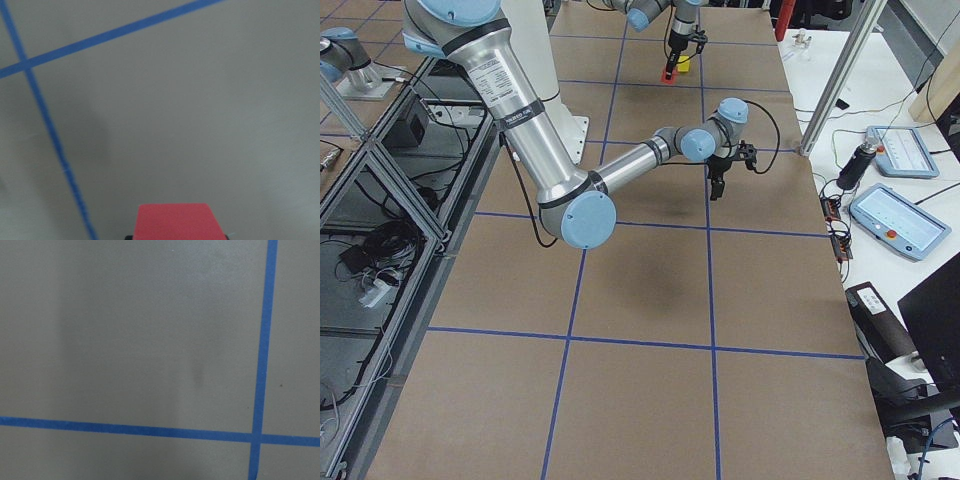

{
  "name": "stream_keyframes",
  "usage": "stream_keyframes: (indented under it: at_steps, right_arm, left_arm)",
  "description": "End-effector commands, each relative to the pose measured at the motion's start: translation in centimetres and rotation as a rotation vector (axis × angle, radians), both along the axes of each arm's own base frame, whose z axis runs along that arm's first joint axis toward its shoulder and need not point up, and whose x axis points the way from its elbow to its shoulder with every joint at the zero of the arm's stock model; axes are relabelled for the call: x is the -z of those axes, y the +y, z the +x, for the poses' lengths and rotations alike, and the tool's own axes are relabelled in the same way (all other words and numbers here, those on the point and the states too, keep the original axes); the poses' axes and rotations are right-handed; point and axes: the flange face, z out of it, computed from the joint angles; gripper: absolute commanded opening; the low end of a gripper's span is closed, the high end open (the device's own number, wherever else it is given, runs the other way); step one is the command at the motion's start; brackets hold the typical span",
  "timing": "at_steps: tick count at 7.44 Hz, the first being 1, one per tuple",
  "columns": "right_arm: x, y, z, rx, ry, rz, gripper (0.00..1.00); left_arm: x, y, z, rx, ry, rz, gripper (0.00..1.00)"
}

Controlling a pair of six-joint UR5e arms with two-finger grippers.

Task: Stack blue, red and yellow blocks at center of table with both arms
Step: 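Carry the red cube with the left gripper over the blue cube and lower it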

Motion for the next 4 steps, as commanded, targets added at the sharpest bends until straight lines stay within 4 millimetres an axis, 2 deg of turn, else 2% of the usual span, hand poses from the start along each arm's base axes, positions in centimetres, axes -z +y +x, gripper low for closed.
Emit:
stream_keyframes:
  at_steps: [1,2,3,4]
  right_arm:
    - [-0.6,-0.6,1.4,-0.019,0.004,-0.007,0.99]
    - [-1.5,-1.1,2.9,-0.013,0.01,0.005,0.99]
    - [-3.4,-1.5,5.1,0.015,0.025,0.04,0.99]
    - [-4.9,-2.0,7.5,0.021,0.036,0.056,0.99]
  left_arm:
    - [8.4,-1.5,6.8,0.082,0.041,-0.088,0.0]
    - [9.6,-2.9,9.3,0.104,0.054,-0.107,0.0]
    - [9.6,-2.6,12.3,0.102,0.066,-0.124,0.0]
    - [9.2,-2.9,13.2,0.112,0.079,-0.129,0.0]
